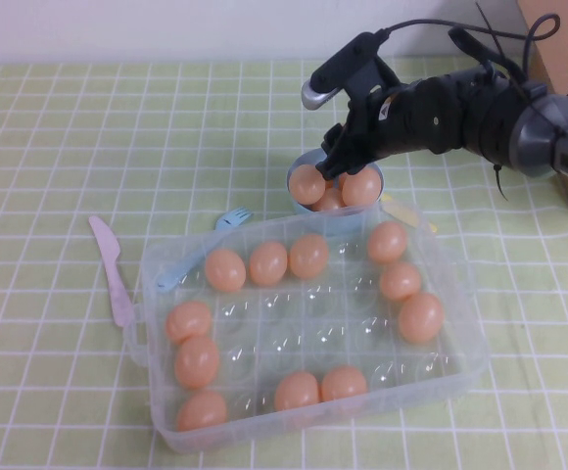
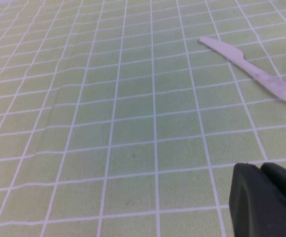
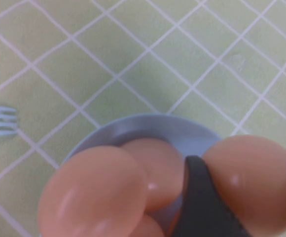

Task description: Take an egg out of the egg box

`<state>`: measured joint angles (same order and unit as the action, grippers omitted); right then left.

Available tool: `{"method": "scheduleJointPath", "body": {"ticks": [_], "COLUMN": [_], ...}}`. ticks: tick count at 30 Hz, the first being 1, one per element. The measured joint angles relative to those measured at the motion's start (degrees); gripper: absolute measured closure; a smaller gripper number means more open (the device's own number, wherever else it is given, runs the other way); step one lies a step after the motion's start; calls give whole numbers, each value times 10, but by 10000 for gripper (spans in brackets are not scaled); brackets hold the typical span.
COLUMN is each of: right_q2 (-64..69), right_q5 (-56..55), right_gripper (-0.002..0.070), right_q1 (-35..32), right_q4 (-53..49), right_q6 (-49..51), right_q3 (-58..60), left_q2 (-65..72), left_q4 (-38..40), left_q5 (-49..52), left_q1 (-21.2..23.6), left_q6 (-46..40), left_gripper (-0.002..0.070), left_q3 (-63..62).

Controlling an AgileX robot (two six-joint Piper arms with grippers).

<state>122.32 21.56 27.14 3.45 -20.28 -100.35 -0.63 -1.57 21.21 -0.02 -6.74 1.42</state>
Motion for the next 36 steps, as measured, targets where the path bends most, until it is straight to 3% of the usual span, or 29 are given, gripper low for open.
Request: {"method": "scheduleJointPath", "body": {"ticks": [8,17,26,30,34,36], "right_q2": [4,4,-6,-51,-126,-175], "right_q5": [4,8,13,28,35,22], "right_gripper": [323,234,232,328,568,638], "right_q1": [0,0,0,0,0,0], "right_q4": [2,5,7,7,19,24], "right_q6": [-4,-4,-7,-7,-5,1], "right_q3": [0,0,0,0,30,79], "left_q2": [0,0,0,0,0,0], "left_q4": [0,0,0,0,0,0], "left_q5": [0,0,0,0,0,0], "left_q1": [0,0,0,0,0,0], "left_q6": [0,0,0,0,0,0], "left_gripper": [678,678,678,678,678,678], "left_q3": [0,0,0,0,0,0]}}
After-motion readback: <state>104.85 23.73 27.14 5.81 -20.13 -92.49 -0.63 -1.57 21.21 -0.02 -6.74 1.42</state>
